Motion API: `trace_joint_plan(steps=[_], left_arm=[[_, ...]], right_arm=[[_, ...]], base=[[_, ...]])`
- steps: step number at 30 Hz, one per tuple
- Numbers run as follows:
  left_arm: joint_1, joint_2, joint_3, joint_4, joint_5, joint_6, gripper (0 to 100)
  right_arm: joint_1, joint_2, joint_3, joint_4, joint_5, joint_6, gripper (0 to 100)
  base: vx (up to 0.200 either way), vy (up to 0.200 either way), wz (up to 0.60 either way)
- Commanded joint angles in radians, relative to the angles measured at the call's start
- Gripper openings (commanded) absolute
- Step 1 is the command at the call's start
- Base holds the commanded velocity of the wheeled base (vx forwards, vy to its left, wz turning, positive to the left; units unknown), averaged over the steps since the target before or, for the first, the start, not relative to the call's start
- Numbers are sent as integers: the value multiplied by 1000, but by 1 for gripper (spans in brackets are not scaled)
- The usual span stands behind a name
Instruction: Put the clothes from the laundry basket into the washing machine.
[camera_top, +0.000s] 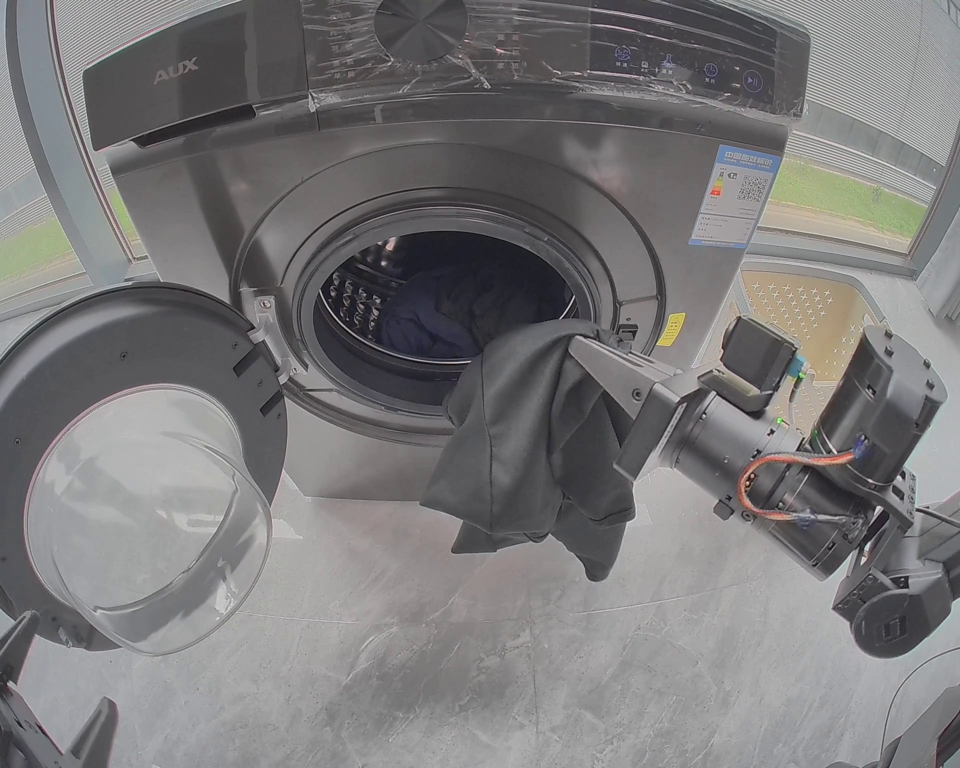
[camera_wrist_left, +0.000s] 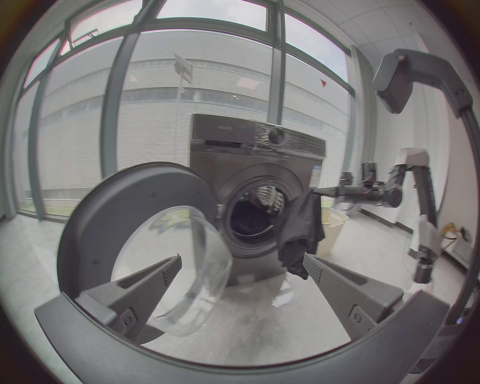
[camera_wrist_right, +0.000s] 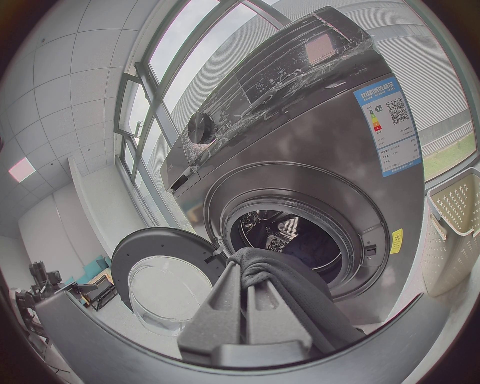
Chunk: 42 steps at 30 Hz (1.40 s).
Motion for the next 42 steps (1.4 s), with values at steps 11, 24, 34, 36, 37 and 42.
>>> trace_joint_plan(steps=[11,24,34,36,37,42], left_arm=[[-157,784,40,-423,-259,3,100],[-324,1198,-58,-718,-167,-31,100],[-411,1399,-160,-822,-173,-94,100],[-425,1427,-181,-836,-172,-94,100],[-430,1442,-190,-842,-172,-94,100],[-430,1517,-219,-891,-176,-92,100]], right_arm=[[-5,151,-145,-38,9,-7,0],[-36,232,-285,-27,23,9,0],[-8,272,-336,-39,31,9,0],[-5,270,-336,-39,31,9,0],[-2,270,-336,-39,29,9,0],[10,269,-331,-41,26,9,0]], base=[[0,0,0],[0,0,0],[0,0,0],[0,0,0],[0,0,0],[0,0,0]])
